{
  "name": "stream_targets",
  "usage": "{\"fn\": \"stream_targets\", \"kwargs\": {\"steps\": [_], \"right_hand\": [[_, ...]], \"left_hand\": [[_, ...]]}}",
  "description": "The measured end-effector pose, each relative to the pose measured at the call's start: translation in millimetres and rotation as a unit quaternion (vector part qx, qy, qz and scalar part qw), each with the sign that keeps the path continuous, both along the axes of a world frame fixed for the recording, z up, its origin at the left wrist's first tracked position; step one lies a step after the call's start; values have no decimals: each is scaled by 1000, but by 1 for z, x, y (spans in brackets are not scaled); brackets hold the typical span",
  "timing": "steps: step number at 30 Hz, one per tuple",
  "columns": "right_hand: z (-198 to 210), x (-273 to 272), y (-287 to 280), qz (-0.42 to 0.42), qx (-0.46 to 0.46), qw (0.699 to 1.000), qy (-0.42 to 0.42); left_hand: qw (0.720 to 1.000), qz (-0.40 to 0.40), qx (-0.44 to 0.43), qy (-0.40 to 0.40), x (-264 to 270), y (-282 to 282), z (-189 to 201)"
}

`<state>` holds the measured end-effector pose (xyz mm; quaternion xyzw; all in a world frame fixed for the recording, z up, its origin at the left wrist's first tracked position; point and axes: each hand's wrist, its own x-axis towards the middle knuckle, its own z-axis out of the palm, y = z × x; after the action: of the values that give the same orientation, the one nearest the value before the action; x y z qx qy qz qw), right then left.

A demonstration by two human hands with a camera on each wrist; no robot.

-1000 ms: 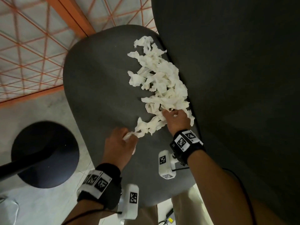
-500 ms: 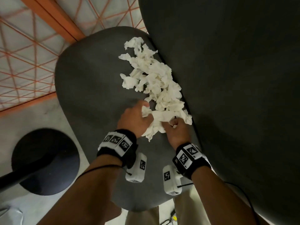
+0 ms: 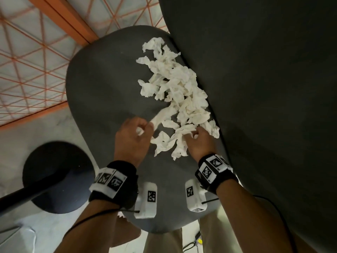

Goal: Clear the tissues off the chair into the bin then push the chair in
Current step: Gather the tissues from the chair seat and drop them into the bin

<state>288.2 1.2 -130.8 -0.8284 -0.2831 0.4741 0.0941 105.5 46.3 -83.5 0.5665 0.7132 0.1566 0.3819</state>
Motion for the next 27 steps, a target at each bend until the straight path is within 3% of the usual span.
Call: {"fn": "stream_targets", "kwargs": {"steps": [4, 7, 13, 16, 21, 27], "right_hand": [[9, 7, -6, -69, 42, 996, 41], [15, 15, -15, -120, 48, 988, 82], [26, 24, -26, -236, 47, 952, 188], [29, 26, -30, -245, 79, 947, 191], [32, 31, -29, -244, 95, 953, 154], [30, 31, -31, -203, 93, 964, 143]], "left_hand": [[984, 152, -3, -88, -14, -6, 12], [980, 173, -10, -98, -17, -3, 15], [1000, 29, 4, 6, 15, 9, 0], [998, 42, -39, 30, 38, 18, -15], [987, -12, -138, 75, 67, 24, -38], [982, -29, -163, 94, 59, 35, -57]]}}
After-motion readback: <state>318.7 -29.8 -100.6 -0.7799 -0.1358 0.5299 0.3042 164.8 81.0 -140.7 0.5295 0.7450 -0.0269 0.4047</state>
